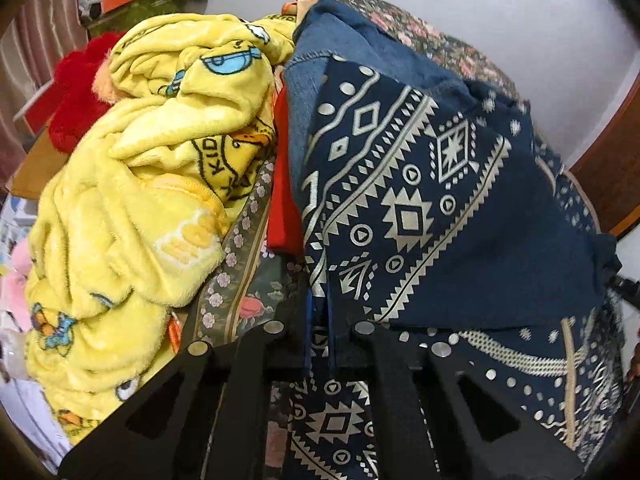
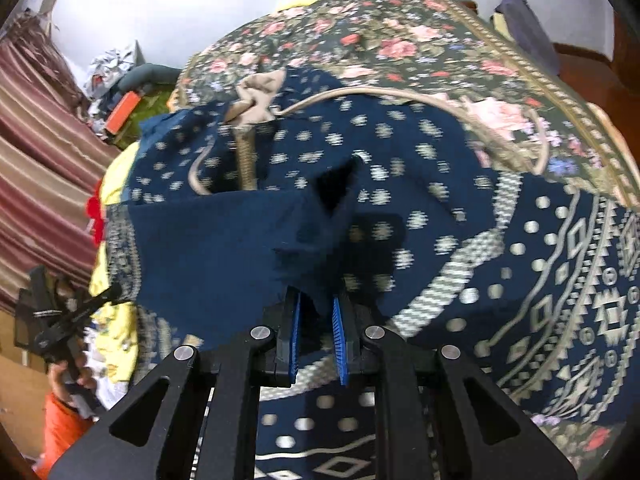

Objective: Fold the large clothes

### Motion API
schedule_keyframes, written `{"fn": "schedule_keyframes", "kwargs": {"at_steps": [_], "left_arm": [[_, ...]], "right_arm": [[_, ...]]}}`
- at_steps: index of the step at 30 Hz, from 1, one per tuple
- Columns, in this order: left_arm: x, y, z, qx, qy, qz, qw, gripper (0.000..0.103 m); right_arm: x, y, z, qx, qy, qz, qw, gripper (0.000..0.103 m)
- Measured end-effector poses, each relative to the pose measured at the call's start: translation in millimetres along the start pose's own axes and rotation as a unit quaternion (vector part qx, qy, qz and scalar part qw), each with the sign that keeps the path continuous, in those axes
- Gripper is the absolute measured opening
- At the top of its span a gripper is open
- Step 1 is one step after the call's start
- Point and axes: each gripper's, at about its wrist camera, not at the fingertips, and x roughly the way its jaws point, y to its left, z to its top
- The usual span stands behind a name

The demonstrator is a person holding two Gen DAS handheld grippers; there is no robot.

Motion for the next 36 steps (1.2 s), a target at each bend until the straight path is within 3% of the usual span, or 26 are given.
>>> {"fn": "schedule_keyframes", "kwargs": {"at_steps": [7,9,11,13,18,24,29,36], "left_arm": [[-16,-27,-6,0.069,-0.003,0.051,0.9963,0.01],[-25,-36,-8,0.087,-0.008,0.057,0.9946,0.018],[-35,-42,-9,0.096,-0.017,0.056,0.9937,0.033],[-47,-50,-9,0.103,-0.031,0.052,0.9928,0.039],[-79,-82,-4,0.133,-0.072,0.034,0.988,0.051],[-105,-133,3,0.171,-0.108,0.003,0.9793,0.06],[-110,-178,3,0.201,-0.12,-0.027,0.9719,0.068],[-97,-238,-4,0.232,-0.104,-0.069,0.9646,0.07]], "right_arm": [[-10,-20,-1,0.008,0.0,-0.016,1.0,0.013],[-17,-21,0,0.01,-0.001,-0.019,1.0,0.013],[-30,-21,2,0.01,-0.008,-0.026,1.0,0.014],[-42,-18,5,0.003,-0.016,-0.038,0.999,0.017],[-97,-7,10,-0.033,-0.08,-0.077,0.993,0.051],[-153,-4,4,-0.068,-0.142,-0.131,0.979,0.072],[-181,-24,-9,-0.052,-0.155,-0.144,0.976,0.076],[-189,-77,-41,0.02,-0.131,-0.159,0.978,0.076]]}}
